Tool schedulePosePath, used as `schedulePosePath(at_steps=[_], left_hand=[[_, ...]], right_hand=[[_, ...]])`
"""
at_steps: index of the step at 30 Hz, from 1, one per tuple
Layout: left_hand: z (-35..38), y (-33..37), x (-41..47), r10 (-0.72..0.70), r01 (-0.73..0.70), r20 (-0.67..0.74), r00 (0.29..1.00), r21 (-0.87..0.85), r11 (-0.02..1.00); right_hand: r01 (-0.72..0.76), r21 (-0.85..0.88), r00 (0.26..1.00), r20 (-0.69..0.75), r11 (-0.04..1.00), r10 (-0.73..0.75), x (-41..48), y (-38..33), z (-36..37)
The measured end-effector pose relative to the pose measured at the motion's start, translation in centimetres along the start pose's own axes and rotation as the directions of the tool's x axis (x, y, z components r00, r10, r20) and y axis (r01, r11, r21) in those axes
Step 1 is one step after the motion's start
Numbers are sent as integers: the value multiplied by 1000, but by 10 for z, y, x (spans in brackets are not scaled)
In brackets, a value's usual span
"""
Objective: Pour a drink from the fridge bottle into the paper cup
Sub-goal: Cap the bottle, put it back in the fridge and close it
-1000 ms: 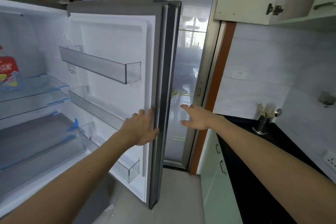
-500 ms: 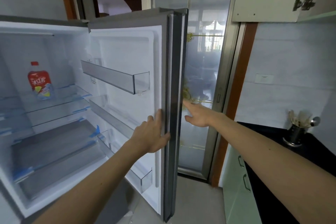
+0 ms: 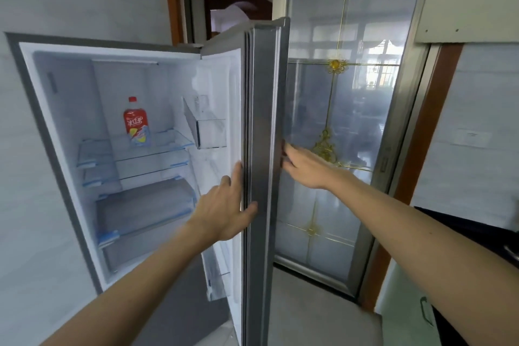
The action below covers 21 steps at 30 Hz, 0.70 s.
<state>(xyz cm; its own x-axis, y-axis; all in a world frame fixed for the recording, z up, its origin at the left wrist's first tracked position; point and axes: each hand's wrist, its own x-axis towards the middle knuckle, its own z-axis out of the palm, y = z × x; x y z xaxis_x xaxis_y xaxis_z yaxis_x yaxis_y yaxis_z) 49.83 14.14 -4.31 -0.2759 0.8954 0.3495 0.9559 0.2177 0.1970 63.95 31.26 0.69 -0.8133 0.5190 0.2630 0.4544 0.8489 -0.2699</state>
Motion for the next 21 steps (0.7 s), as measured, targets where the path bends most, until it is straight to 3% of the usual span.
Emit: schedulePosePath(at_steps=[12,21], left_hand=[[-38,-107,-47,-241,229,-74,968,-136,964],[-61,-200,-57,-380,349,-51,924,-295,889]], right_hand=[[288,103,956,-92,952,-279,72,-111,33],[391,58,898,-243,919,-366,129,-203,66]])
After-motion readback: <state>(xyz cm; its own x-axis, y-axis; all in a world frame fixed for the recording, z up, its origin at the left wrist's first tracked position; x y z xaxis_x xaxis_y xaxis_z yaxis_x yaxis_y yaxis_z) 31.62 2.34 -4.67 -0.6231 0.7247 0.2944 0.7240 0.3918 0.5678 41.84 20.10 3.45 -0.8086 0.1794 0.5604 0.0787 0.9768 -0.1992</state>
